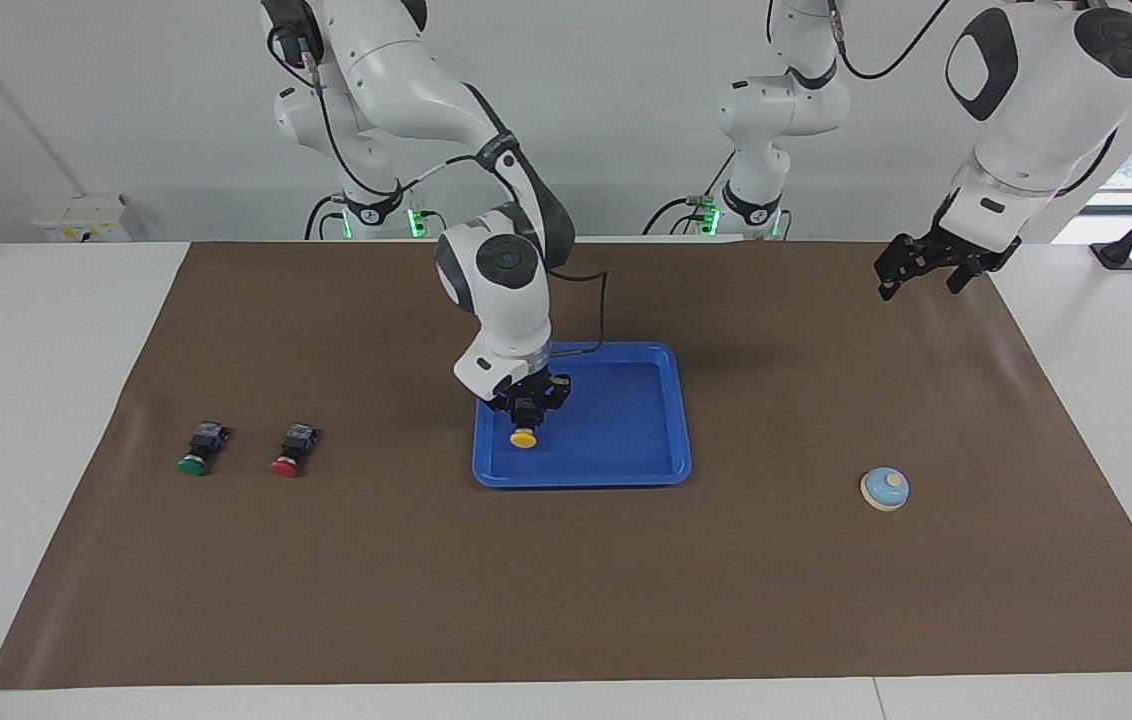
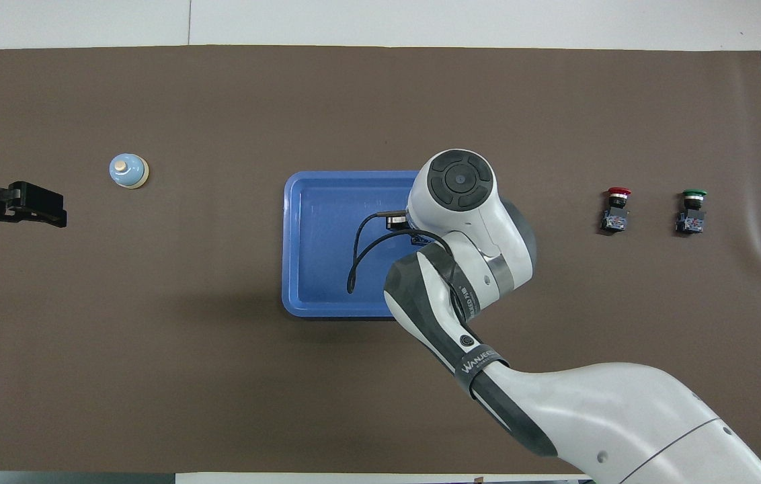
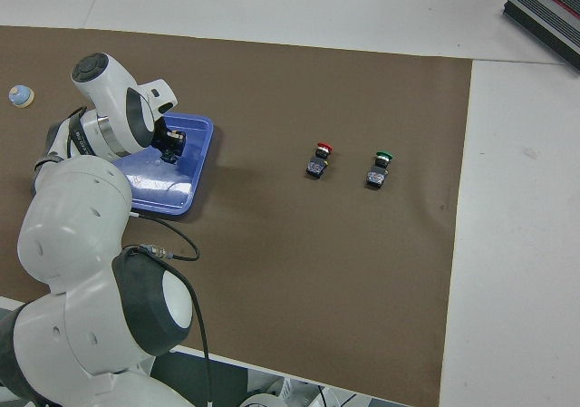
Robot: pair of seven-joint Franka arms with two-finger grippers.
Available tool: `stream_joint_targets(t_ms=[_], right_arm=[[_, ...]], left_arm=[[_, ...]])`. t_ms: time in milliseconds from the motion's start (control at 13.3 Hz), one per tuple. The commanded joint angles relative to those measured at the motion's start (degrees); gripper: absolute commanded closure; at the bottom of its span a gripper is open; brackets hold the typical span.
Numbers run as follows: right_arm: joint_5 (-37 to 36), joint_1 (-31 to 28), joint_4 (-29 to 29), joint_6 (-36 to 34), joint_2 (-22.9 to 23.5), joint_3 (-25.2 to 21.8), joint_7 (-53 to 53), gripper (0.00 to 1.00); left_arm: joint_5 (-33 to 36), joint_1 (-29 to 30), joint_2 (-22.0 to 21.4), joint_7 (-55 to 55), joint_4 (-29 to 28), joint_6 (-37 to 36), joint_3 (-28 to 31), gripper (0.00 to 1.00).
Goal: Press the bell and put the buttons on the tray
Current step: 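Carry the yellow button over the tray and lower it in, then open the right gripper and move it to the red button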
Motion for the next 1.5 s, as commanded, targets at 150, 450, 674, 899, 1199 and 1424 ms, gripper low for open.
stream_joint_targets(t_ms=[150, 450, 674, 899, 1199, 1424], right_arm=[[0.66, -0.01, -2.89, 3.06, -0.40, -0.13, 0.15, 1.00], [0.66, -0.01, -2.10, 2.36, -0.84, -0.13, 6.65, 0.00], [0.66, -2.29, 1.40, -4.81, -3.82, -0.82, 6.49, 0.00], [0.14, -8.34, 3.26, -10.29, -8.03, -1.00, 3.17, 0.00], [-0.48, -20.64, 3.00, -13.28, -9.37, -1.09, -9.21, 0.00], [-1.89, -26.98, -0.76, -12.50, -10.59, -1.09, -14.68, 0.00]], left_arm=[[-0.30, 0.17, -0.89, -0.22, -0.37, 0.09, 0.09, 0.00], [-0.30, 0.17, -0.89, -0.22, -0.37, 0.09, 0.09, 0.00], [-0.30, 0.17, -0.89, -0.22, -0.37, 0.09, 0.09, 0.00], [-0.30, 0.17, -0.89, -0.22, -0.37, 0.09, 0.09, 0.00], [-0.30, 0.17, -0.98, -0.22, -0.37, 0.09, 0.09, 0.00], [-0.30, 0.17, -0.89, -0.22, -0.37, 0.09, 0.09, 0.00]])
